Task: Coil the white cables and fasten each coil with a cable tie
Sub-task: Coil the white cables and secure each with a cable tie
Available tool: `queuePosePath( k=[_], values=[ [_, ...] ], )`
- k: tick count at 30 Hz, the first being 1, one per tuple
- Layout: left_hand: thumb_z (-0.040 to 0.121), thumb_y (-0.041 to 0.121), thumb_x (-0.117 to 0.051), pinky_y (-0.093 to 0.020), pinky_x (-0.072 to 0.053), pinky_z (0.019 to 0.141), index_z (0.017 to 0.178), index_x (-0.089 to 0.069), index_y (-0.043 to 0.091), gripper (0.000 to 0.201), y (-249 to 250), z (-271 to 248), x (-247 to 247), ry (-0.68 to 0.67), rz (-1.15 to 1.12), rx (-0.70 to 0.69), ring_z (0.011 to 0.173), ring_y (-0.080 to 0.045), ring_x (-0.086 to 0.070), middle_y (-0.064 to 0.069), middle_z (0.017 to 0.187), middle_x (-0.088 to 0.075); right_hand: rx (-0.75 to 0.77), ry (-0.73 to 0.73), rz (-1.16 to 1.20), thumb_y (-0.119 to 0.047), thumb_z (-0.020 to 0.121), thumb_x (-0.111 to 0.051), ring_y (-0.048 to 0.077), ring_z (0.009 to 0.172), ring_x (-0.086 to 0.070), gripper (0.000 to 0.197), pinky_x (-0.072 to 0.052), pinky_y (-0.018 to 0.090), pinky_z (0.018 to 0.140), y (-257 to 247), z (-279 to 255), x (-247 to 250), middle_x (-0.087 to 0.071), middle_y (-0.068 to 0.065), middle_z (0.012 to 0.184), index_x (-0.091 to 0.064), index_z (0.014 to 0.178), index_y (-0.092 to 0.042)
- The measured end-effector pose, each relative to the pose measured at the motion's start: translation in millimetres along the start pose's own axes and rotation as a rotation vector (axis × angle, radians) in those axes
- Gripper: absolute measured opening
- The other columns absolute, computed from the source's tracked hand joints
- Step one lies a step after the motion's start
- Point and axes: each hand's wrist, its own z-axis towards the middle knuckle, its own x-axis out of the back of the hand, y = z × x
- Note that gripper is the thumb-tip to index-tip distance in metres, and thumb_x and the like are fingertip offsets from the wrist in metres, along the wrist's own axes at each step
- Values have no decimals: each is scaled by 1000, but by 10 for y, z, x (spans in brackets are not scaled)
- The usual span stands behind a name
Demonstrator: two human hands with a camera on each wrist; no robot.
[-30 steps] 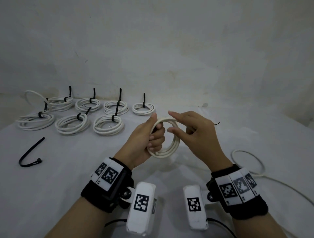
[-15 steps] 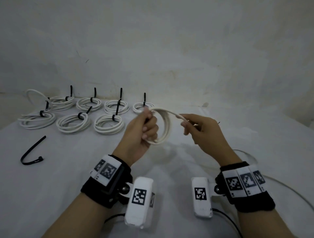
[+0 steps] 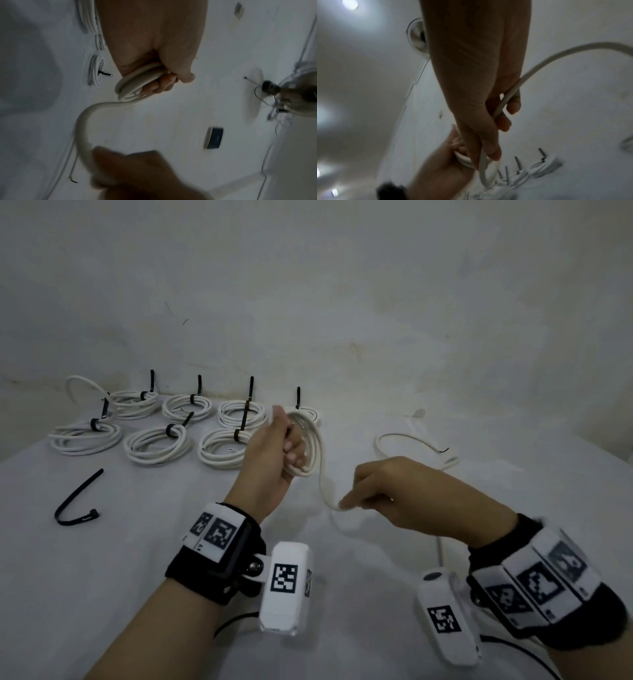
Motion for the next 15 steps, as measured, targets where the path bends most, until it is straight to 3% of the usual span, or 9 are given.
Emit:
queuePosePath(
  k=[3,6,9,11,15],
  values=[
    [95,44,-31,-18,-36,47,68,-38,13,41,-92,-86,-104,-84,231,48,45,-7,-39,5,50,-39,98,154,164,-5,84,-66,-6,70,-53,21,-37,6,67,-111,72,113,-61,-18,81,-76,95,-20],
    [90,51,-34,-24,-40,54,80,-53,4,52,-140,-157,-172,-160,355,102,57,-15,-50,-8,63,-52,41,387,271,-10,78,-74,-4,67,-54,8,-38,8,64,-109,177,147,-61,-18,74,-74,84,-16],
    [98,45,-26,-16,-27,41,76,-51,10,48,-116,-184,-212,-215,297,168,37,-5,-35,3,51,-44,-75,574,344,-15,74,-78,-2,64,-54,11,-38,9,61,-40,243,100,-62,-10,70,-70,81,-16],
    [98,44,-27,-14,-21,37,74,-48,12,45,-84,-175,-210,-221,183,226,32,-2,-25,5,47,-35,-122,677,380,-18,74,-79,-2,63,-52,15,-37,8,61,30,277,51,-58,-10,67,-72,87,-16],
    [82,45,-47,-15,-16,36,74,-42,14,32,-33,-165,-176,-197,103,255,28,-1,-19,9,42,-25,-201,768,432,-24,81,-72,-3,68,-51,16,-36,7,63,132,343,-48,-54,-5,73,-75,96,-19]
  ],
)
